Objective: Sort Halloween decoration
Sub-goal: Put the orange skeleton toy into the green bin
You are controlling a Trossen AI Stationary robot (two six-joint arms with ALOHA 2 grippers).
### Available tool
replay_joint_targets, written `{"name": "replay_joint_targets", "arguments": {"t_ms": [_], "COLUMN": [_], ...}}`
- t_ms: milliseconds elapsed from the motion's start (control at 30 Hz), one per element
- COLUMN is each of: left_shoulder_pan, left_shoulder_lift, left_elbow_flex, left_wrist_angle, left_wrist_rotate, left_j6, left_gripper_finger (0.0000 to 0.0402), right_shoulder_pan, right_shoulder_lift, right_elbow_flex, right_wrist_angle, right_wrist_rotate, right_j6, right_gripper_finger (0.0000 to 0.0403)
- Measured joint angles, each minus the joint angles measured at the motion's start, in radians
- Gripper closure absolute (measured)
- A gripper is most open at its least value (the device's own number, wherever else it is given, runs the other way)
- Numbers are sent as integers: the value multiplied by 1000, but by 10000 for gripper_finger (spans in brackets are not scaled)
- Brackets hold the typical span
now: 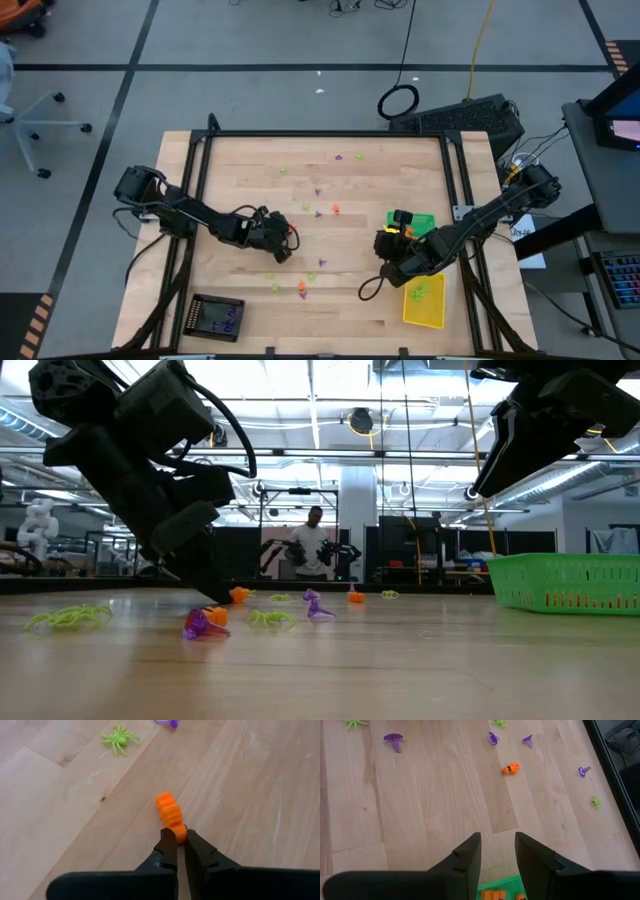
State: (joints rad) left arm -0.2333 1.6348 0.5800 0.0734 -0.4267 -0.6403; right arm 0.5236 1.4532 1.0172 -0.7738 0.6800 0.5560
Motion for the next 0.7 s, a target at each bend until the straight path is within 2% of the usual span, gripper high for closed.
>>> {"name": "replay_joint_targets", "arguments": {"t_ms": [367, 700], "left_shoulder_pan": [-4, -55], "left_shoulder_lift": [-10, -99], "left_elbow_flex": [1, -1], "left_wrist_angle": [-10, -9], "left_wrist_rotate": [2, 52], "left_j6": [28, 98], "left_gripper_finger": [394, 395], "right_shoulder_pan": [0, 0], "right_shoulder_lift": [0, 0], "right_elbow_flex": [0, 0], "right_wrist_angle": [0, 21], "right_wrist_rotate": [0, 3], "right_j6": [0, -1], "right_gripper_finger": [298, 298]}}
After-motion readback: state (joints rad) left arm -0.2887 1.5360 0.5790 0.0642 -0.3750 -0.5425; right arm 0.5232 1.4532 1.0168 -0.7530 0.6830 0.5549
